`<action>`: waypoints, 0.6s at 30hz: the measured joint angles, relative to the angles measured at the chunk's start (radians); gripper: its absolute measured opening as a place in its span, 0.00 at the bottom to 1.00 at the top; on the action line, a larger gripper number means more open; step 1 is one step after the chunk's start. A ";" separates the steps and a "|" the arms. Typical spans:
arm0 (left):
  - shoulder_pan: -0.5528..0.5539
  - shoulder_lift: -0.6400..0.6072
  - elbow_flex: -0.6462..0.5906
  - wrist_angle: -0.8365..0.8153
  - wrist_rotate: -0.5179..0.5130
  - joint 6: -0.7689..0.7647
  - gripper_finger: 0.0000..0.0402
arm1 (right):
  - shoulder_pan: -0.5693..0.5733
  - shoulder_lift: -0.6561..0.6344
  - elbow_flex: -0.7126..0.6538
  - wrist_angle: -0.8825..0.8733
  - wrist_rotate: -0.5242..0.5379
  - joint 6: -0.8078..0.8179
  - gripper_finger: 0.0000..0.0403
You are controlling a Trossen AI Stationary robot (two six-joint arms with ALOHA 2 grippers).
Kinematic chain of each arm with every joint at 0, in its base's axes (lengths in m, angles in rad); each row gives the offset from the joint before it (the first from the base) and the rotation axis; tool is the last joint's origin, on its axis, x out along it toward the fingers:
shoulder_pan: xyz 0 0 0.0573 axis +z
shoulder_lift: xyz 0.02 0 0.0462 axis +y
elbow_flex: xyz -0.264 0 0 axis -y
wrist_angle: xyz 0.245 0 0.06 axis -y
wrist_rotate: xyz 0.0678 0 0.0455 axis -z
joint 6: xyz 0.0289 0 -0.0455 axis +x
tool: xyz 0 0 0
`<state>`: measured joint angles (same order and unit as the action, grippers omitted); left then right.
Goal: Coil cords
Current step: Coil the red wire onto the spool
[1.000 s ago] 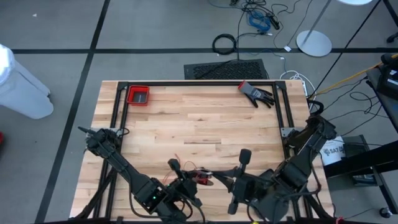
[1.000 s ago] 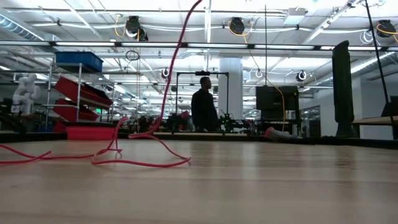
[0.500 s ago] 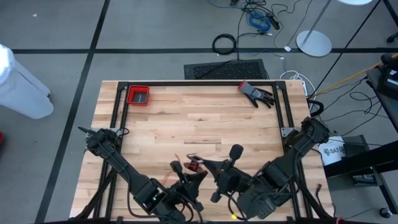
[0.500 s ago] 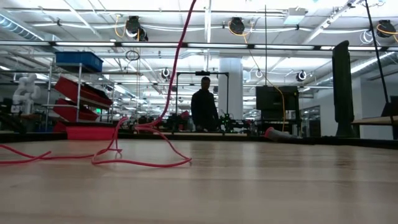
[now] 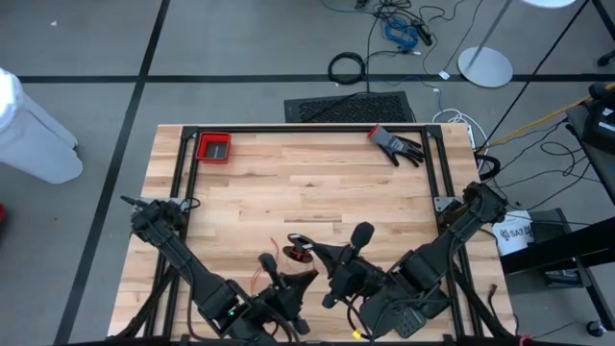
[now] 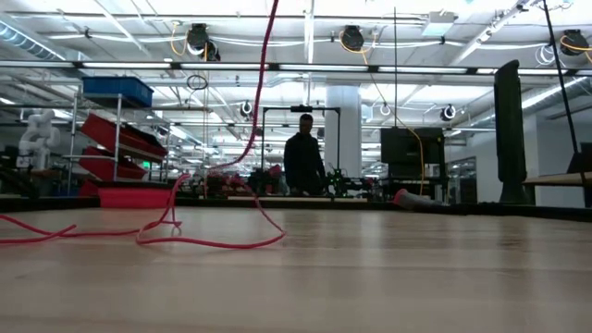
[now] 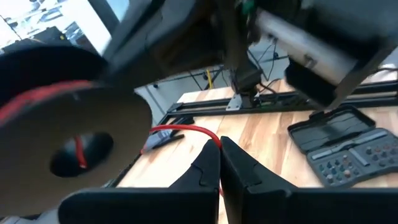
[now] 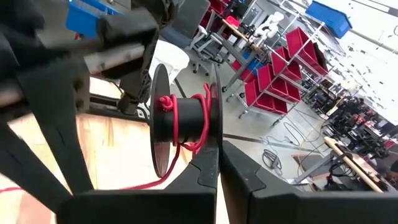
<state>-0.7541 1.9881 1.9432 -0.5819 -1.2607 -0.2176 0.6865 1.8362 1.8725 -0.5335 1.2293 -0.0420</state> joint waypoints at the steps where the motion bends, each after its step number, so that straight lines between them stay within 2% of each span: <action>1: -0.005 0.000 0.008 0.002 -0.002 0.013 0.00 | -0.002 0.000 0.000 -0.002 -0.001 0.000 0.00; 9: -0.040 -0.001 0.018 0.050 -0.066 0.107 0.00 | -0.004 0.000 0.000 -0.013 -0.012 0.004 0.00; 14: -0.074 -0.011 0.018 0.053 -0.132 0.130 0.00 | -0.013 0.000 0.000 -0.021 -0.132 0.004 0.00; 18: -0.112 -0.047 0.018 0.053 -0.151 0.127 0.00 | -0.026 0.000 0.000 -0.037 -0.165 0.031 0.00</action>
<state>-0.8659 1.9413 1.9613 -0.5286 -1.4118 -0.0905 0.6603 1.8362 1.8725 -0.5702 1.0642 -0.0105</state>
